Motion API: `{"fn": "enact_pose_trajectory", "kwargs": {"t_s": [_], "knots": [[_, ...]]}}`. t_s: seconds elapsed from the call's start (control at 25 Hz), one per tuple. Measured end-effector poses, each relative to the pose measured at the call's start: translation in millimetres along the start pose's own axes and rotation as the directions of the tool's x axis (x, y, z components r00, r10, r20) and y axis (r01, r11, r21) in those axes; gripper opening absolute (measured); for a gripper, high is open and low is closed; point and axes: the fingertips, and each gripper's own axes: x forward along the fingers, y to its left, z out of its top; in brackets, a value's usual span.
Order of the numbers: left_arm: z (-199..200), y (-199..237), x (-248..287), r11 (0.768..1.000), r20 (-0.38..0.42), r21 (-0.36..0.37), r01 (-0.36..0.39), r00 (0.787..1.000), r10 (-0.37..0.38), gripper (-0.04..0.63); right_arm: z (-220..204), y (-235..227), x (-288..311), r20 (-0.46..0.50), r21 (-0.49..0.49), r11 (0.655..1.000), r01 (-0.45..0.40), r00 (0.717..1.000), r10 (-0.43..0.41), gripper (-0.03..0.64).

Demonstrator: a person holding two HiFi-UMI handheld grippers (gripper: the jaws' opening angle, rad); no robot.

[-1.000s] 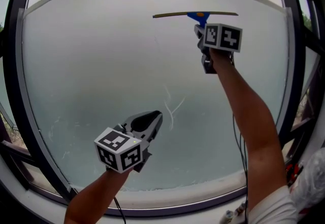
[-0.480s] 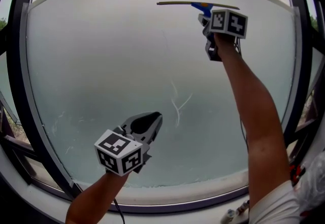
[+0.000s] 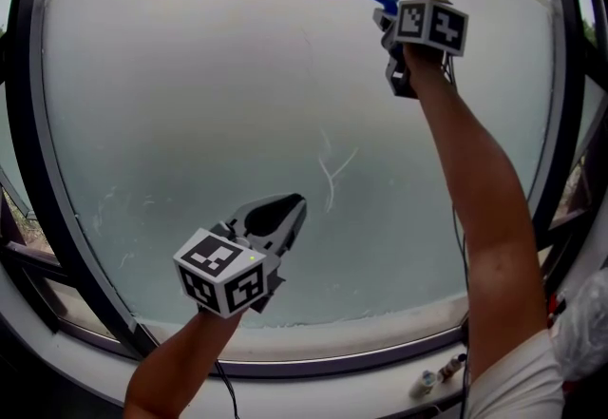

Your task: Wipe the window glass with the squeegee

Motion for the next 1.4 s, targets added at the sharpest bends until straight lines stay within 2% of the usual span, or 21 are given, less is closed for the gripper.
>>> {"fn": "enact_pose_trajectory", "kwargs": {"t_s": [1.08, 1.4], "knots": [[-33, -29, -6, 0.996, -0.042, -0.082, 0.024, 0.999, -0.028, 0.046, -85, -5, -28, -0.115, -0.028, 0.999, 0.03, 0.993, -0.033, 0.144], [-36, -33, -10, 0.994, -0.05, -0.105, 0.025, 0.998, -0.031, 0.046, -96, 1, -35, -0.126, -0.014, 1.0, 0.026, 0.992, -0.028, 0.144]]}}
